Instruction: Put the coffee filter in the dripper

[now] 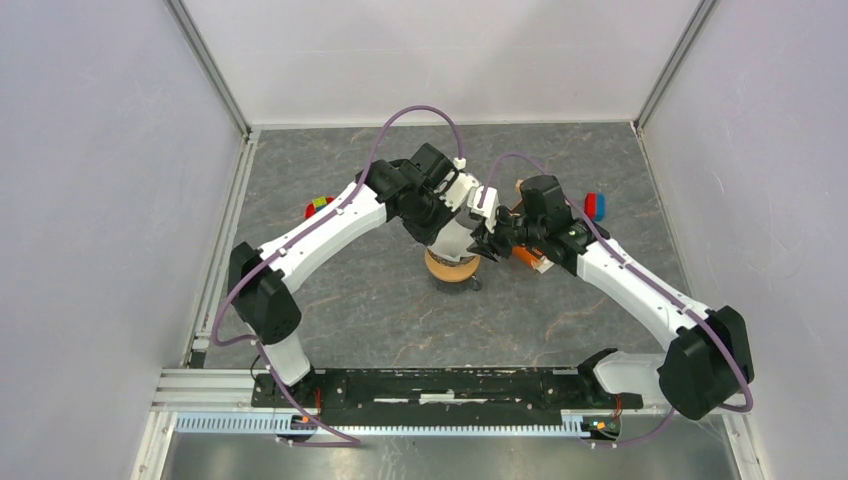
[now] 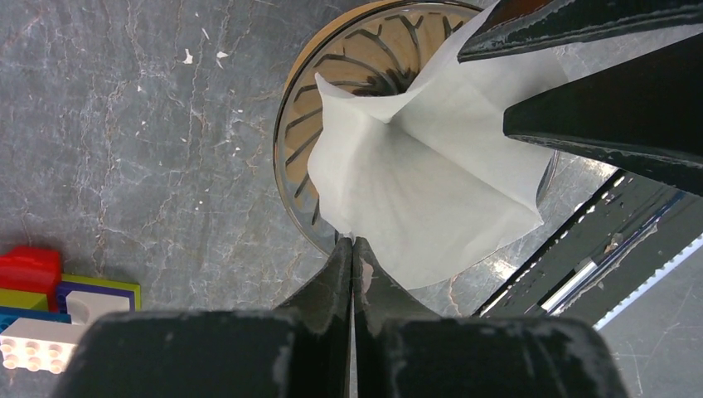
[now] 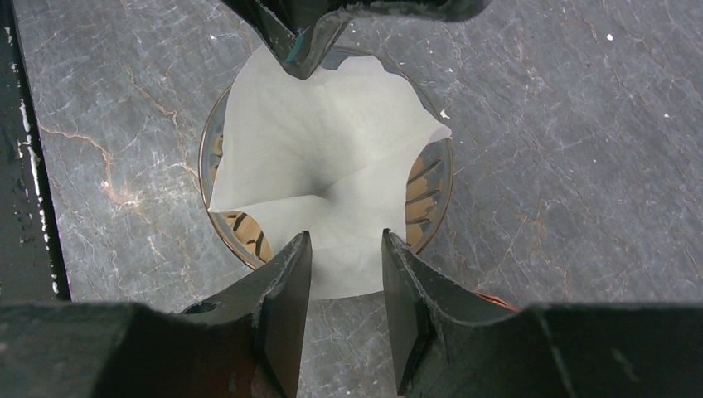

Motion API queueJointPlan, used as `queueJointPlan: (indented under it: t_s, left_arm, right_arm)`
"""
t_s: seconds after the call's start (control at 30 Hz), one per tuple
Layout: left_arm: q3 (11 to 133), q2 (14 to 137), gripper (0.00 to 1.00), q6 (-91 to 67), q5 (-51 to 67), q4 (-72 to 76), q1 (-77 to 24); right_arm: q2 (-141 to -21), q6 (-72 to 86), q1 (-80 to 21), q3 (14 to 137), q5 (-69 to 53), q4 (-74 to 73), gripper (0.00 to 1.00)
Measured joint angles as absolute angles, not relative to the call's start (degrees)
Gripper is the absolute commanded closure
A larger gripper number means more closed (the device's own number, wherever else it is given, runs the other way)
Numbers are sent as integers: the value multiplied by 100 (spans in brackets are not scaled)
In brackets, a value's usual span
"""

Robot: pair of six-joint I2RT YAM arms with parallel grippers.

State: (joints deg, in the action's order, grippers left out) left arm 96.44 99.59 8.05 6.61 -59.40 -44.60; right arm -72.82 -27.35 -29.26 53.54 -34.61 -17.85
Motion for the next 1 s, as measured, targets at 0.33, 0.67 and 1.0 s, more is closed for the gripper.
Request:
queueJointPlan:
  t_s: [0.33,0.67,1.0]
  left_arm:
    - [9682,9961,70,808,620,-5922,-4449]
    - [9972,9961,57,808,607,-5929,-4449]
    - [10090,9953,51,808,580,-5957,-4449]
  right_arm:
    - [-7282,-2779,-2926,5712,-3444,-2045,51]
    - [-7229,-2777,-2926,5811,-3446,-2086,50]
    - [-7216,-2766,-2926,5889,-3474,-2123,48]
